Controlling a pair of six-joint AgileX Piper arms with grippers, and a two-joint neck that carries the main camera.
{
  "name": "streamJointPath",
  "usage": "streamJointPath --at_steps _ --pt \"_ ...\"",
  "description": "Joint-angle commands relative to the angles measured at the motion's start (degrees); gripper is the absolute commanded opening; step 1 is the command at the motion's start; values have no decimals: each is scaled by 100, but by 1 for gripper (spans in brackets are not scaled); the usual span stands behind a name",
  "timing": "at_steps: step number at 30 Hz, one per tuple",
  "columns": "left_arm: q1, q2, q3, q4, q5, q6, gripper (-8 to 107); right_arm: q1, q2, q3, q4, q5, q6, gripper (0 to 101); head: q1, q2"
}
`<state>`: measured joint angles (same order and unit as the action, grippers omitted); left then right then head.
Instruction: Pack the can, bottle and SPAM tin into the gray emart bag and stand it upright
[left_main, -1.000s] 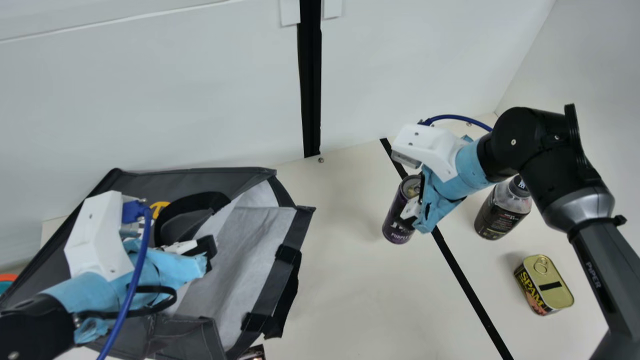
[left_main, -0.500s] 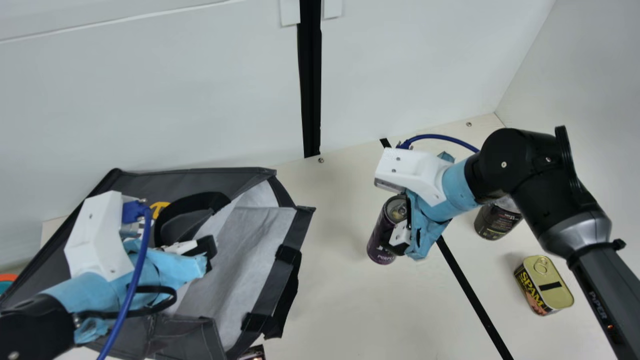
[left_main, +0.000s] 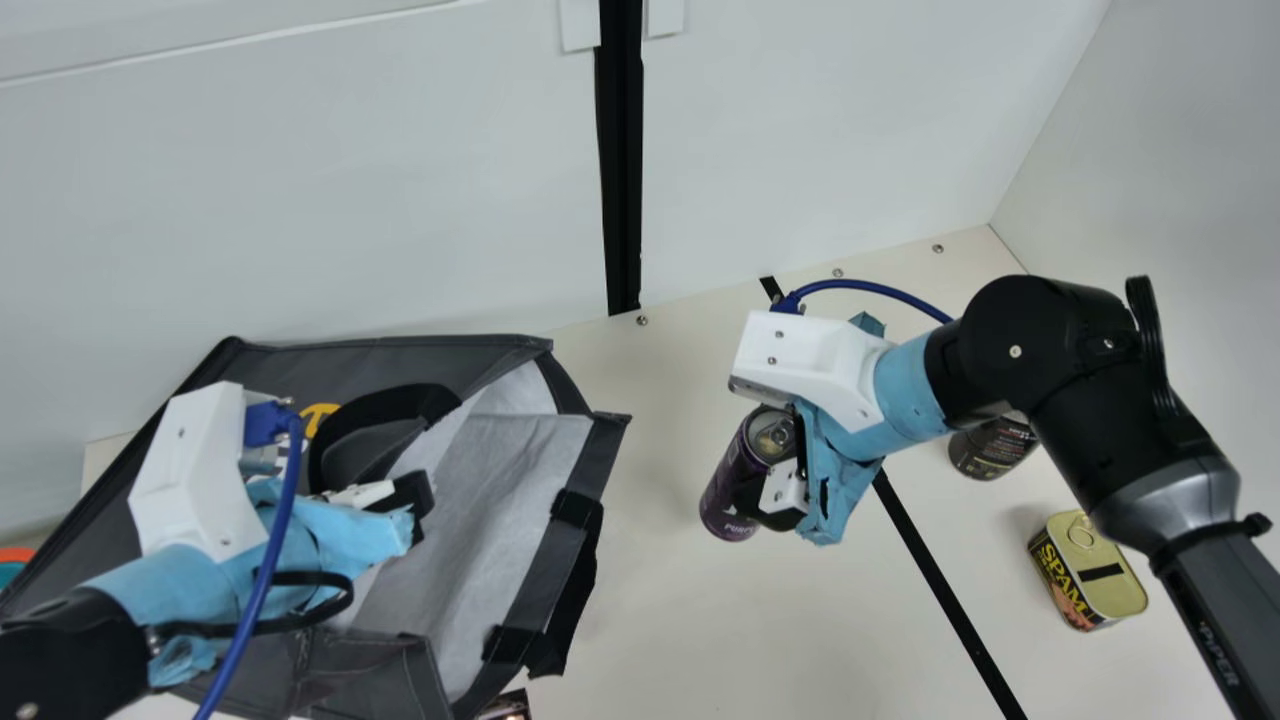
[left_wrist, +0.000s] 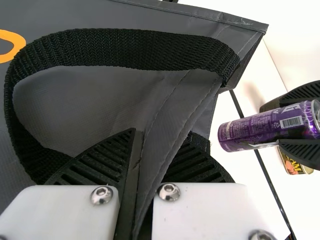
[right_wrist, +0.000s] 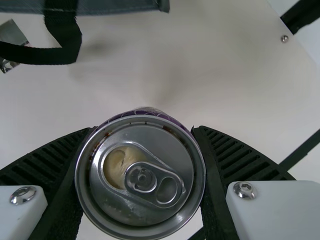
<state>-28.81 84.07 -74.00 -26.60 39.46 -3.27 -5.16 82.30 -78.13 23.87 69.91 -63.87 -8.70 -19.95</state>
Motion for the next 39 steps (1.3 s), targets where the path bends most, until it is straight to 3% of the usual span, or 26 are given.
streamJointPath --at_steps 1,18,39 --pt "0 0 0 0 0 0 -8 20 -15 -11 57 -1 0 0 -130 -5" --pt "0 0 0 0 0 0 -8 305 -146 -172 895 -1 238 0 -130 -5" --pt "0 0 0 0 0 0 -8 802 -213 -911 1823 -1 932 0 -130 -5"
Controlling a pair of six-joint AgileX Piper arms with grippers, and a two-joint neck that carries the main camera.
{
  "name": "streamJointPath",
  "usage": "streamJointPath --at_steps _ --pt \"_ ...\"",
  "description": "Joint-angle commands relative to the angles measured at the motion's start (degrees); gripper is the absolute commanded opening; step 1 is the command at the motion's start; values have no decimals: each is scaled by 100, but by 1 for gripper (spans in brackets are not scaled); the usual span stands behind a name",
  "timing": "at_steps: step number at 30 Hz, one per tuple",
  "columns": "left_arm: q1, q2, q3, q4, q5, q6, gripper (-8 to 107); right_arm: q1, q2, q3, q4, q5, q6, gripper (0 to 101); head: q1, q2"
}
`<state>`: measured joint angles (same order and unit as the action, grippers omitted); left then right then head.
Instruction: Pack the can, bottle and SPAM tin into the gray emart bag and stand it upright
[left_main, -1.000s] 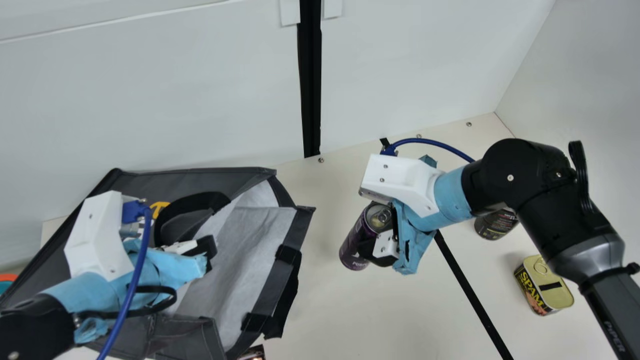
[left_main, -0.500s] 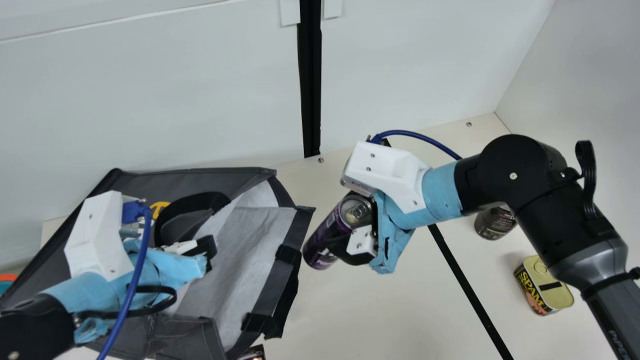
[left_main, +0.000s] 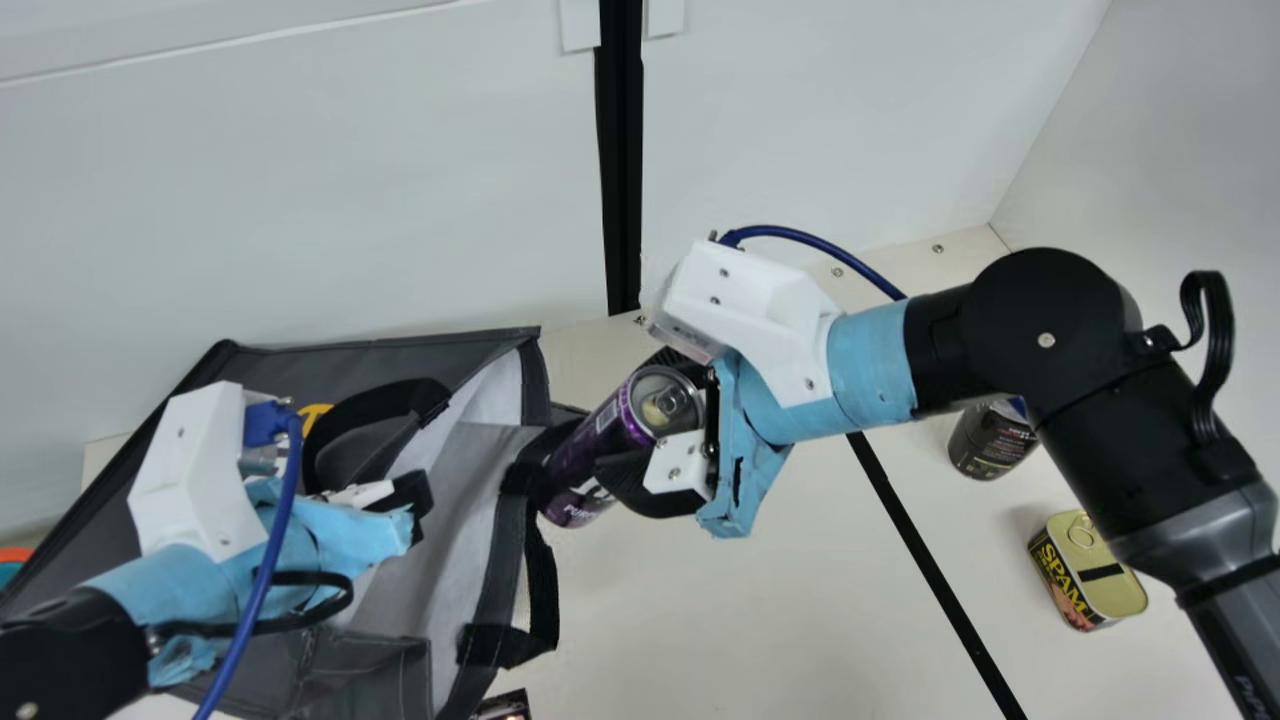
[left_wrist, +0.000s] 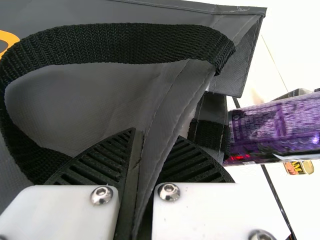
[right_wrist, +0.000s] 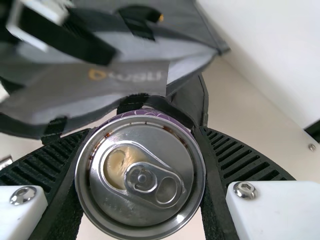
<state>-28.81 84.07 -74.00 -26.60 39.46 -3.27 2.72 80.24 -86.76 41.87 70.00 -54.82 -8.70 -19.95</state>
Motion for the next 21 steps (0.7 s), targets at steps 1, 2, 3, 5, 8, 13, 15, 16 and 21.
streamJointPath --at_steps 1,2,3,5,8,13,15,16,21 --pt "0 0 0 0 0 0 -8 38 -12 -92 56 -10 70 0 -130 -5" --pt "0 0 0 0 0 0 -8 59 -13 -140 89 -10 107 0 -130 -5" --pt "0 0 0 0 0 0 -8 77 -13 -184 117 -10 136 0 -130 -5" --pt "0 0 0 0 0 0 -8 124 -16 -281 154 -10 212 0 -130 -5" --pt "0 0 0 0 0 0 -8 176 -23 -396 213 -10 277 0 -130 -5" --pt "0 0 0 0 0 0 -8 266 -32 -568 268 -10 375 0 -130 -5" --pt "0 0 0 0 0 0 -8 296 -38 -621 290 -10 398 0 -130 -5" --pt "0 0 0 0 0 0 -8 312 -41 -649 298 -10 412 0 -130 -5" --pt "0 0 0 0 0 0 -8 406 -56 -804 341 -10 494 0 -130 -5"
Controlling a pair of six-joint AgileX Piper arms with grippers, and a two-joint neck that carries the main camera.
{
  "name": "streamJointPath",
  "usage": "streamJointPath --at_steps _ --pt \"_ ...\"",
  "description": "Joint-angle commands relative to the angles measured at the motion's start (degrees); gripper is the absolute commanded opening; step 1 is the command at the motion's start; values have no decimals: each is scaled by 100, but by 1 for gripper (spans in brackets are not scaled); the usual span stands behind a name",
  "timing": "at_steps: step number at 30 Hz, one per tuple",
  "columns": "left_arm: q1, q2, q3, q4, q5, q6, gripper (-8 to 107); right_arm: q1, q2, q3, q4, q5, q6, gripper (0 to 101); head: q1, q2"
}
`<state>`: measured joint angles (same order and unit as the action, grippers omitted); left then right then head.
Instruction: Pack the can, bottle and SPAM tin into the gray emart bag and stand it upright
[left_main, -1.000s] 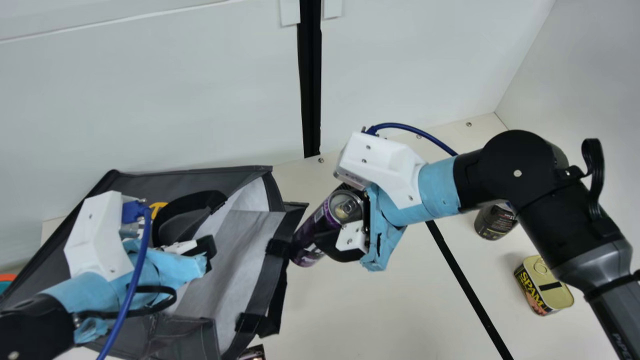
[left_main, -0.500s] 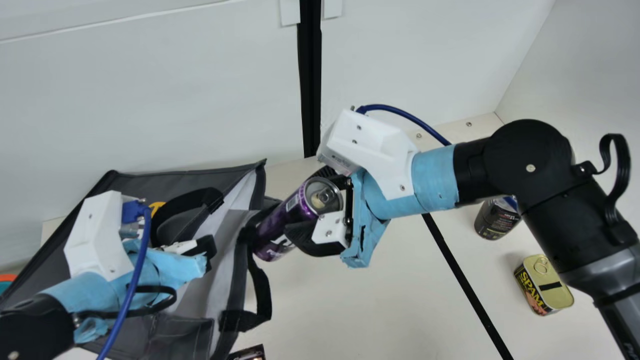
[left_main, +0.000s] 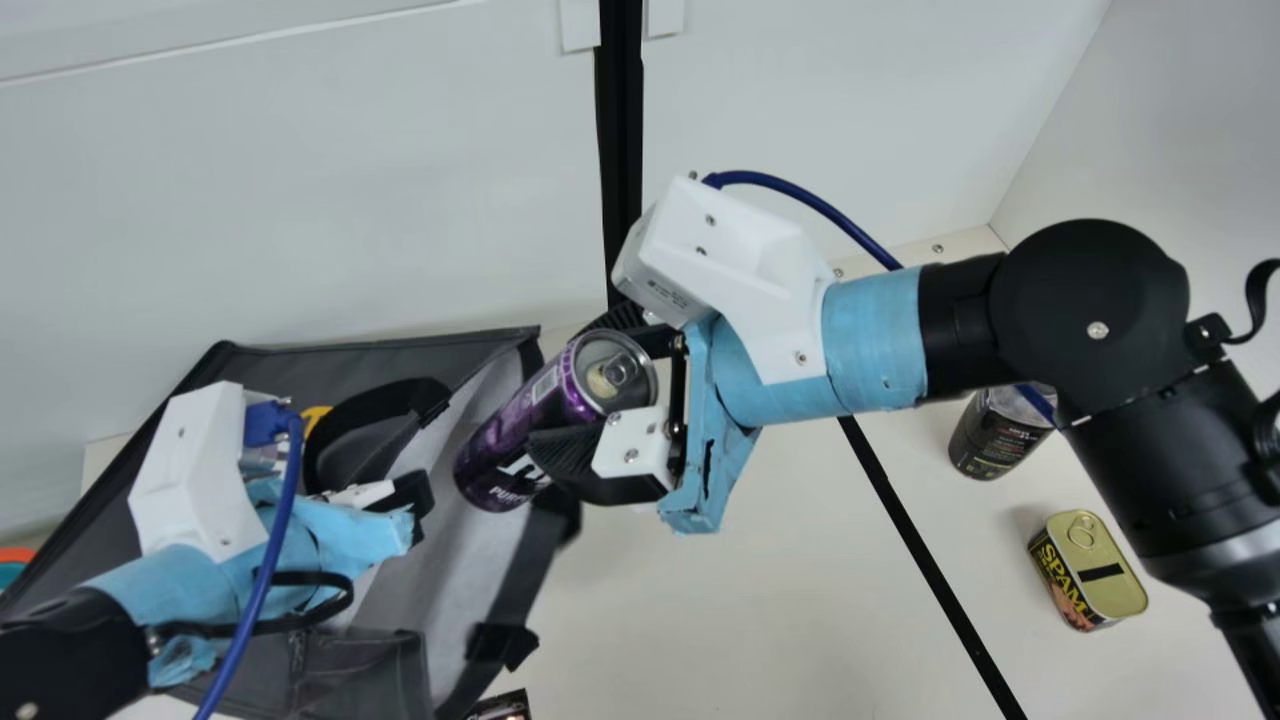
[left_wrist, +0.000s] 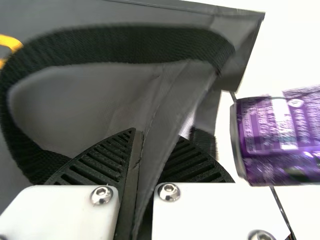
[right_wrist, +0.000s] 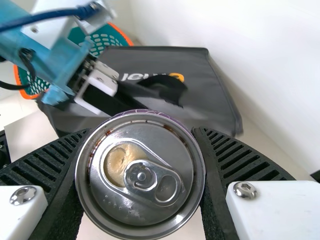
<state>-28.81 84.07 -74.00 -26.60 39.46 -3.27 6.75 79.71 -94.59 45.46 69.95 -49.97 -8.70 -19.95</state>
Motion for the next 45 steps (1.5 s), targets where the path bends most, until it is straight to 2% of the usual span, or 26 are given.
streamJointPath --at_steps 1,8,23,45 --pt "0 0 0 0 0 0 -8 14 -4 -44 -9 -5 18 0 -130 -5" --pt "0 0 0 0 0 0 -8 47 -2 -65 9 -5 29 0 -130 -5" --pt "0 0 0 0 0 0 -8 29 57 237 22 -5 -54 0 -130 -5" --pt "0 0 0 0 0 0 -8 -301 487 212 -66 -5 -444 0 -130 -5"
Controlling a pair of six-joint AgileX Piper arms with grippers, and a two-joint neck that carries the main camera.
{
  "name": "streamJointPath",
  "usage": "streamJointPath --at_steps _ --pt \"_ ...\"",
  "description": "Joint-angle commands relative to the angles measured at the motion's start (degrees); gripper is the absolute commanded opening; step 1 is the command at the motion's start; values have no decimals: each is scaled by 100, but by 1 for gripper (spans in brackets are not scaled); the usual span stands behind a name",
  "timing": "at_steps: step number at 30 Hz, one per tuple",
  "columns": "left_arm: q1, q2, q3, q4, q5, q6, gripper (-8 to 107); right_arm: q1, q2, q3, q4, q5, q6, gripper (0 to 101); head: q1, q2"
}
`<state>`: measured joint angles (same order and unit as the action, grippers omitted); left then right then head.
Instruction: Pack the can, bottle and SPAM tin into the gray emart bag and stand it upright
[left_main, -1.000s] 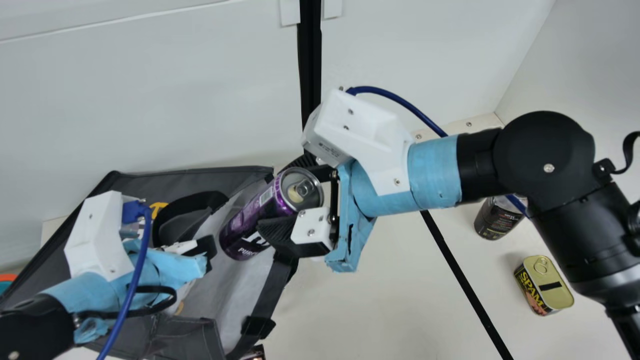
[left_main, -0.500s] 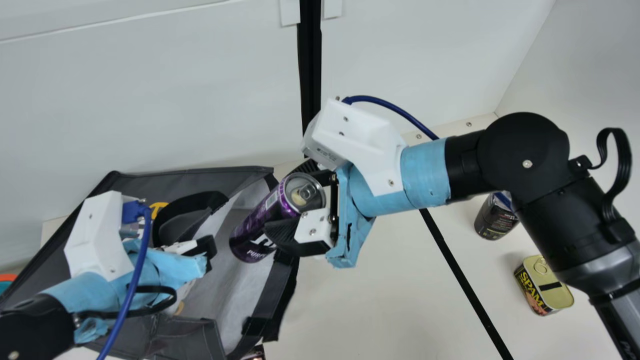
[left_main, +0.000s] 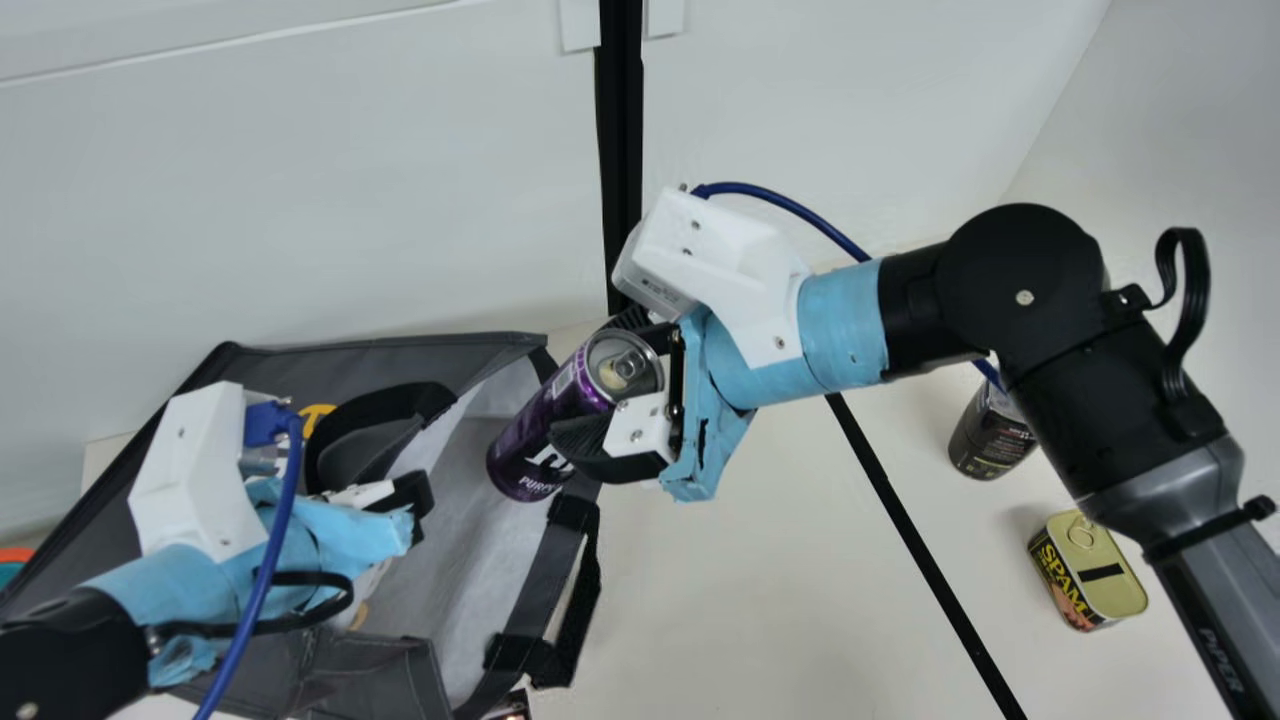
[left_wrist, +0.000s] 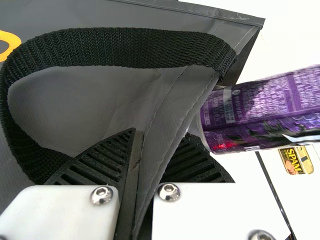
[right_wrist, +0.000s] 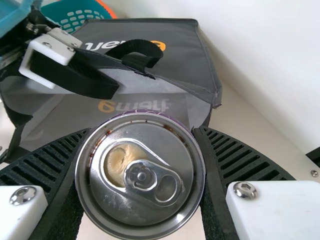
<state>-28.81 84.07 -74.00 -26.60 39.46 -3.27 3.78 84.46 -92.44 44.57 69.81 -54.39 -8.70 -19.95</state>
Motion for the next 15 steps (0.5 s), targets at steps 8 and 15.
streamJointPath --at_steps 8,15 --pt "0 0 0 0 0 0 -8 -39 186 -54 119 9 12 0 -130 -5" --pt "0 0 0 0 0 0 -8 -83 347 -109 242 9 11 0 -130 -5"
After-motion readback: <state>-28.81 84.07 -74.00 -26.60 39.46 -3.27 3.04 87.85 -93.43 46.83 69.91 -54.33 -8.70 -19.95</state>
